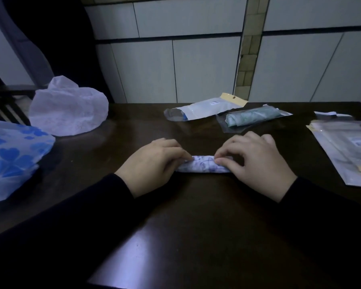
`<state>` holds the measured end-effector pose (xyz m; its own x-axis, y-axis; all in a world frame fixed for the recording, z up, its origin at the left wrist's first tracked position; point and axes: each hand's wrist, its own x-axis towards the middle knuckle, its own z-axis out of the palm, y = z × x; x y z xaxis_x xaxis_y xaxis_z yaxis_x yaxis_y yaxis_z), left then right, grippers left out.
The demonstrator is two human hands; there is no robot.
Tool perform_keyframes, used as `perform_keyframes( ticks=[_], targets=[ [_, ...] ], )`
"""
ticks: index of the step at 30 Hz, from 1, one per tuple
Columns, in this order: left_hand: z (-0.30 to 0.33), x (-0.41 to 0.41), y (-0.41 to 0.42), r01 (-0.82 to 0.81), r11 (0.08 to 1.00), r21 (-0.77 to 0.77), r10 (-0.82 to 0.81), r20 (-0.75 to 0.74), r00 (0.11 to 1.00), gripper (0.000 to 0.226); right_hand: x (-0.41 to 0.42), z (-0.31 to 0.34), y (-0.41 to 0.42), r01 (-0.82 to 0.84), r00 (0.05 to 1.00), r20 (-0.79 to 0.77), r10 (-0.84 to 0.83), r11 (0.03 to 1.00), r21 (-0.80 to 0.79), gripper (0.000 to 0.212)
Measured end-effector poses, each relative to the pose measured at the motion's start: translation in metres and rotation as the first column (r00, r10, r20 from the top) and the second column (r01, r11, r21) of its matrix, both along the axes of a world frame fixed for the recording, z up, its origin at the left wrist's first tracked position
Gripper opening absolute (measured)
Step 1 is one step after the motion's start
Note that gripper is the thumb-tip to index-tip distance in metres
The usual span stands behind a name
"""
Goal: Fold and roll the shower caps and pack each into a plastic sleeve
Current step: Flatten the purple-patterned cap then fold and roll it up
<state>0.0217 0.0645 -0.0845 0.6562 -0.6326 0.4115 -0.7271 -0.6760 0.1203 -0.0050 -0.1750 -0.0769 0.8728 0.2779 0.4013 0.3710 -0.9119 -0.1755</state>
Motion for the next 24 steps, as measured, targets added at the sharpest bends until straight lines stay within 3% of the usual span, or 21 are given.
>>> perform_keyframes(
  ticks=[3,7,12,18,20,24],
  targets=[
    [0.001,-0.005,-0.003,-0.059,0.998,0.006,0.059,-0.053,0.997,0.035,0.002,0.003,-0.004,-0.036,0.998,-0.049,0.032,0.997,-0.074,0.03],
    [0.003,-0.003,-0.011,-0.121,0.992,0.043,0.121,0.002,0.993,0.044,0.006,0.005,-0.011,-0.086,0.986,-0.157,0.063,0.986,-0.146,0.054],
    [0.003,0.004,-0.013,-0.083,0.995,0.05,0.077,0.106,0.991,0.027,0.013,0.001,-0.011,-0.095,0.988,-0.128,0.083,0.992,-0.086,0.04],
    [0.0,-0.007,-0.02,-0.087,0.991,0.099,0.062,0.23,0.971,0.036,0.011,-0.003,-0.01,-0.137,0.99,-0.058,0.13,0.982,-0.133,0.036],
    [0.004,-0.009,-0.026,-0.115,0.986,0.125,0.087,0.209,0.974,0.037,0.014,-0.003,-0.009,-0.115,0.993,-0.049,0.111,0.988,-0.101,0.033],
    [0.012,-0.009,-0.036,-0.182,0.98,0.086,0.17,0.132,0.977,0.031,0.015,-0.003,-0.017,-0.078,0.976,-0.206,0.075,0.997,-0.006,0.04]
  ],
)
